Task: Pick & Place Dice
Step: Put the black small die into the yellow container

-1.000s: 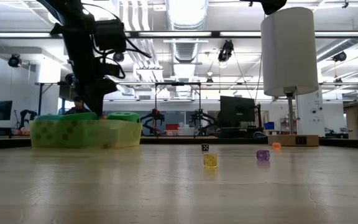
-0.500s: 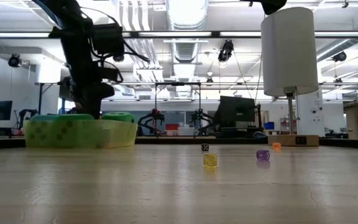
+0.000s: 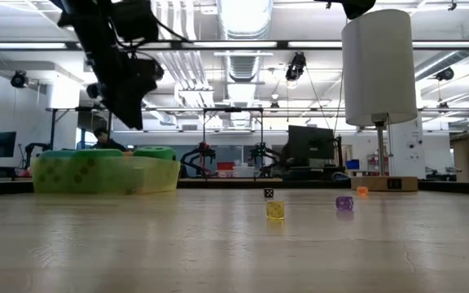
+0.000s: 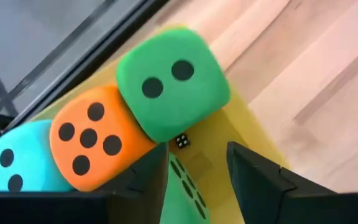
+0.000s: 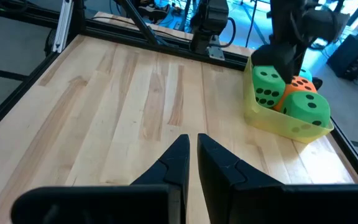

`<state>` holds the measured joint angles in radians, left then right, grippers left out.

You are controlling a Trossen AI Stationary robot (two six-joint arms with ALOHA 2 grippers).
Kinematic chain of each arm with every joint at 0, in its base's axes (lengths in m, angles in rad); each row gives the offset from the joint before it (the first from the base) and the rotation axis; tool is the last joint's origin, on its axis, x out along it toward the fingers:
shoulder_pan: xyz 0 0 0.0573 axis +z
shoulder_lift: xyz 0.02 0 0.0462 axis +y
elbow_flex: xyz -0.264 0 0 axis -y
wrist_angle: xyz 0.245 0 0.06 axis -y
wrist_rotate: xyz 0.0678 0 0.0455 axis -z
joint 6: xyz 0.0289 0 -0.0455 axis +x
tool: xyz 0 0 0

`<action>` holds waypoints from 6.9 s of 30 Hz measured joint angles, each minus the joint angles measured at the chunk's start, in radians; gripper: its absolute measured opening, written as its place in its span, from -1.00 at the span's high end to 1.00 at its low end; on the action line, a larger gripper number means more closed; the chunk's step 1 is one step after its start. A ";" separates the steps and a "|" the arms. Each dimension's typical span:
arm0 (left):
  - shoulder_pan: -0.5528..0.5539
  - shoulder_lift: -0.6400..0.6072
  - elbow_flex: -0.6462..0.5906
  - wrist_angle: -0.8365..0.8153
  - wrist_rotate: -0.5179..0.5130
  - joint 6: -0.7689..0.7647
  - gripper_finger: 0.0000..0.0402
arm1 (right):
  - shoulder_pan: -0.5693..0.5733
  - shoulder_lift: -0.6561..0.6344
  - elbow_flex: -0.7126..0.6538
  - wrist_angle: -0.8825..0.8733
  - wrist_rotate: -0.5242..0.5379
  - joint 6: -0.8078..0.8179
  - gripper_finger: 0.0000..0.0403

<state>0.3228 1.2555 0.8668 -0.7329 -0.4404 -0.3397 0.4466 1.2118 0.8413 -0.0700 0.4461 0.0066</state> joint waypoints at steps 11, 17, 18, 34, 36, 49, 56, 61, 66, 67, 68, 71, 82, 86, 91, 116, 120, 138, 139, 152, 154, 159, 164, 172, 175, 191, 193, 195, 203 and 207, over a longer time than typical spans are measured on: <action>-0.169 -0.122 -0.003 0.002 -0.002 0.003 0.25 | 0.000 0.000 0.000 0.000 0.000 -0.010 0.86; -0.356 -0.122 -0.003 0.003 -0.010 -0.033 0.28 | 0.000 0.000 0.000 0.000 0.000 -0.009 0.86; -0.390 -0.122 -0.003 0.006 -0.017 -0.049 0.28 | 0.000 0.000 0.000 0.000 0.000 -0.009 0.86; -0.800 -0.119 -0.010 0.081 -0.261 -0.166 0.30 | 0.000 0.000 0.000 0.000 0.000 -0.006 0.86; -0.814 -0.119 -0.023 0.112 -0.268 -0.162 0.29 | 0.000 0.000 0.000 0.000 0.000 -0.006 0.86; -0.818 -0.120 -0.068 0.186 -0.269 -0.129 0.23 | -0.065 0.118 0.000 -0.012 -0.003 0.146 0.86; -0.818 -0.120 -0.070 0.220 -0.267 -0.095 0.27 | -0.160 0.230 0.000 -0.028 -0.050 0.235 0.86; -0.818 -0.120 -0.070 0.221 -0.267 -0.095 0.32 | -0.226 0.302 0.000 -0.026 -0.090 0.281 0.86; -0.818 -0.120 -0.070 0.221 -0.267 -0.085 0.35 | -0.267 0.336 0.000 -0.031 -0.088 0.283 0.86; -0.818 -0.120 -0.070 0.221 -0.267 -0.080 0.36 | -0.271 0.341 0.000 -0.031 -0.089 0.283 0.86; -0.818 -0.120 -0.070 0.221 -0.267 -0.078 0.36 | -0.276 0.344 0.000 -0.037 -0.090 0.283 0.86; -0.818 -0.120 -0.070 0.221 -0.267 -0.076 0.37 | -0.283 0.345 0.000 -0.060 -0.088 0.302 0.86; -0.818 -0.120 -0.076 0.224 -0.267 -0.076 0.34 | -0.284 0.328 0.000 -0.178 -0.075 0.336 0.86; -0.818 -0.120 -0.076 0.225 -0.267 -0.076 0.36 | -0.284 0.328 0.000 -0.181 -0.071 0.338 0.86; -0.818 -0.120 -0.076 0.229 -0.270 -0.076 0.38 | -0.284 0.333 0.000 -0.181 -0.050 0.376 0.86; -0.817 -0.120 -0.077 0.236 -0.270 -0.077 0.37 | -0.348 0.508 -0.002 -0.063 -0.028 0.360 0.86; -0.817 -0.120 -0.076 0.236 -0.270 -0.077 0.38 | -0.374 0.527 -0.002 -0.062 -0.005 0.354 0.86; -0.816 -0.120 -0.077 0.236 -0.270 -0.062 0.37 | -0.419 0.674 -0.002 0.206 0.076 0.322 0.86; -0.816 -0.120 -0.077 0.236 -0.270 -0.057 0.37 | -0.419 0.680 -0.002 0.222 0.074 0.322 0.86; -0.816 -0.120 -0.077 0.244 -0.270 -0.053 0.39 | -0.421 0.748 0.001 0.366 0.086 0.262 0.86; -0.816 -0.120 -0.077 0.244 -0.270 -0.053 0.38 | -0.422 0.736 0.000 0.354 0.091 0.254 0.86; -0.815 -0.120 -0.077 0.243 -0.270 -0.053 0.40 | -0.422 0.695 -0.003 0.321 0.160 0.252 0.86; -0.815 -0.120 -0.077 0.243 -0.270 -0.053 0.39 | -0.432 0.703 -0.002 0.343 0.163 0.253 0.86; -0.815 -0.120 -0.077 0.243 -0.270 -0.053 0.37 | -0.435 0.735 0.000 0.389 0.155 0.252 0.86; -0.815 -0.120 -0.080 0.245 -0.270 -0.053 0.38 | -0.435 0.736 0.000 0.413 0.140 0.244 0.86; -0.814 -0.120 -0.088 0.273 -0.270 -0.050 0.38 | -0.477 0.737 0.000 0.477 0.018 0.248 0.86; -0.814 -0.120 -0.088 0.273 -0.270 -0.049 0.39 | -0.477 0.737 0.000 0.471 0.017 0.247 0.86; -0.814 -0.120 -0.088 0.273 -0.270 -0.050 0.40 | -0.478 0.737 0.000 0.450 0.021 0.247 0.86; -0.814 -0.120 -0.088 0.273 -0.270 -0.050 0.38 | -0.483 0.737 0.001 0.388 0.023 0.329 0.86; -0.814 -0.120 -0.088 0.273 -0.270 -0.050 0.37 | -0.483 0.737 0.002 0.400 -0.019 0.332 0.86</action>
<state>-0.4911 1.1358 0.7792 -0.4603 -0.7109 -0.3893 -0.0360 1.9484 0.8434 0.3297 0.4275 0.3385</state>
